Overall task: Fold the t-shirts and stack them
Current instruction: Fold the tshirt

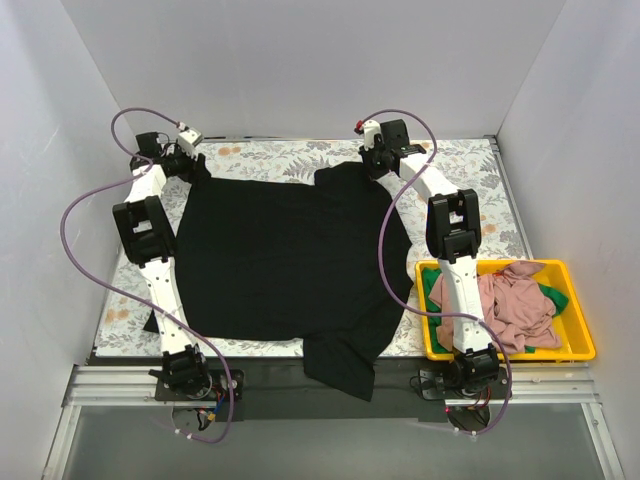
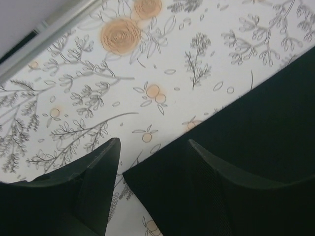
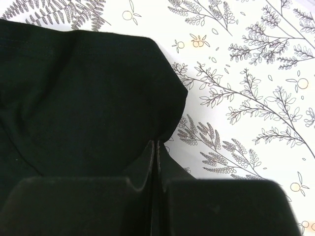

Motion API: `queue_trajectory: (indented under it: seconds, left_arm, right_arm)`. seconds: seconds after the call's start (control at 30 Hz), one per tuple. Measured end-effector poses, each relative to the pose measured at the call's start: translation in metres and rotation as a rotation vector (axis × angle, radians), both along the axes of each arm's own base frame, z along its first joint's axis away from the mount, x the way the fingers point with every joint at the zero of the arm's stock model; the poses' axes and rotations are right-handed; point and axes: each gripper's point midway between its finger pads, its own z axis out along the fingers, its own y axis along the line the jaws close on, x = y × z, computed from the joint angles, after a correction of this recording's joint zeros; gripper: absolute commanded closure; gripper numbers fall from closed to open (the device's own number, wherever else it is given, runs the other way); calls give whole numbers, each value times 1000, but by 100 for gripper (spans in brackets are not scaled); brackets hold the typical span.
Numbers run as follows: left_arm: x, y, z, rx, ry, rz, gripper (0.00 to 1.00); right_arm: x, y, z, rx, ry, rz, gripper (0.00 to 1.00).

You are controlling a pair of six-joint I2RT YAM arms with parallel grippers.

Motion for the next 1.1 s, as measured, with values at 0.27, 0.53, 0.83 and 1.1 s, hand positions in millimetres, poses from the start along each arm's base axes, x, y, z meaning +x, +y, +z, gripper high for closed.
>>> queue_trajectory:
  seconds: [0.27, 0.53, 0.83, 1.1]
  left_arm:
    - [-11, 11, -20, 56, 45, -12, 46]
    - [-15, 18, -22, 65, 50, -18, 55]
    - [-20, 8, -25, 95, 53, -76, 93]
    - [-17, 7, -23, 96, 45, -69, 100]
  right_arm:
    - [1, 1, 6, -1, -15, 6, 99]
    - [1, 0, 6, -10, -22, 16, 99]
    - [7, -1, 11, -37, -54, 14, 99]
    - [19, -3, 21, -49, -111, -14, 99]
